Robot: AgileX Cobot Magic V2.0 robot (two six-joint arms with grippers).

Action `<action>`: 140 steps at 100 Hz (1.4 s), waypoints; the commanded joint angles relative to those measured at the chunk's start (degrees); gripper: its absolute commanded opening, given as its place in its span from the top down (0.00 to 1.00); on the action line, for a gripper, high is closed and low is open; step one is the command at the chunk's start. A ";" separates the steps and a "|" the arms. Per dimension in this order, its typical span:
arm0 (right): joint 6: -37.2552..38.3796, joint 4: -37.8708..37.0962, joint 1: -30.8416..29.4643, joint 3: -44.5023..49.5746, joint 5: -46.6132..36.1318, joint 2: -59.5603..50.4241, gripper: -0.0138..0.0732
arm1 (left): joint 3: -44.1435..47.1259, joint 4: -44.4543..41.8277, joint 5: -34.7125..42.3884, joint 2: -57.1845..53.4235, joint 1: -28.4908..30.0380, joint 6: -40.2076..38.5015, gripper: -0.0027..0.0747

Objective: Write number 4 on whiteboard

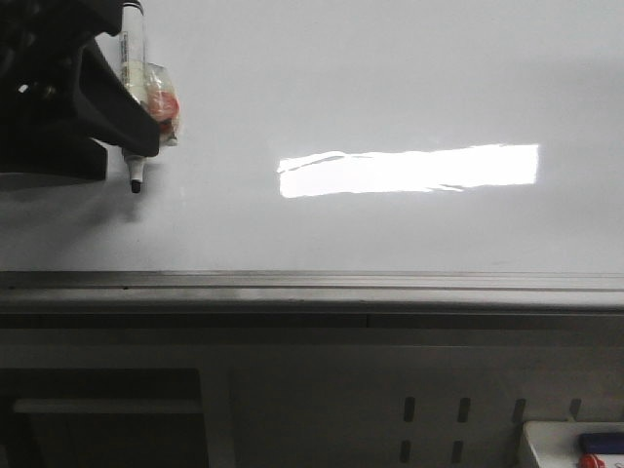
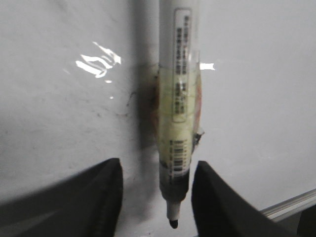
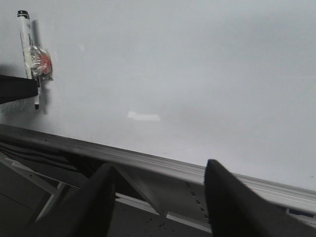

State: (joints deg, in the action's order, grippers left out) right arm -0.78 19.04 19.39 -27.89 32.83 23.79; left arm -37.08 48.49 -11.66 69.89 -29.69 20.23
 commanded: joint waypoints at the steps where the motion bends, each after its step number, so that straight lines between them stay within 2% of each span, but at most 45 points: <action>1: -0.82 0.27 0.16 -1.93 -4.48 0.93 0.43 | -1.16 0.47 2.71 1.11 -0.12 0.06 0.82; 7: -0.82 0.27 0.16 -1.93 -4.48 0.93 0.43 | -1.16 0.47 2.43 1.11 -0.12 0.06 0.99; 20: -1.51 0.27 0.81 -2.78 -4.00 0.97 0.43 | -1.16 0.47 0.66 -0.62 -0.12 0.06 0.99; 28: -7.26 0.83 2.40 -4.61 -2.56 0.97 0.43 | -1.16 0.05 -2.25 -3.24 -0.12 1.57 0.99; 36: -16.23 3.83 4.54 -7.10 -0.21 1.49 0.43 | -1.43 0.05 -8.49 -6.42 -0.86 10.73 0.99; 46: -28.79 8.56 7.99 -10.54 4.00 3.70 0.43 | -2.12 0.05 -20.02 -10.34 -2.81 28.06 0.99; 55: -38.68 11.92 11.79 -13.31 7.30 7.76 0.42 | -2.13 -0.42 -28.00 -13.51 -4.91 39.69 0.99; 63: -45.35 13.32 14.94 -14.98 8.81 11.50 0.42 | -2.13 -2.48 -30.84 -15.93 -6.83 47.31 0.99; 69: -46.51 13.42 17.30 -15.70 8.69 14.29 0.42 | -2.13 -4.36 -31.06 -17.33 -8.37 51.31 0.99; 84: -46.51 13.42 24.03 -18.31 5.84 20.97 0.42 | -2.13 -7.36 -30.82 -19.27 -9.87 52.78 0.99; 113: -46.51 13.42 35.87 -23.61 -4.01 30.65 0.42 | -2.13 -7.33 -29.42 -19.27 -9.87 52.78 0.99; 126: -46.51 13.86 36.97 -24.68 -6.82 34.07 0.42 | -2.13 -7.33 -29.42 -19.27 -9.87 52.78 0.99; 140: -46.51 18.08 36.97 -25.68 -7.18 37.21 0.42 | -2.13 -7.33 -29.42 -19.27 -9.87 52.78 0.99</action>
State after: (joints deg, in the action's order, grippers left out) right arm -46.66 33.47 56.32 -50.91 29.62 60.26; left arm -37.27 38.94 -43.28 51.19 -39.12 73.02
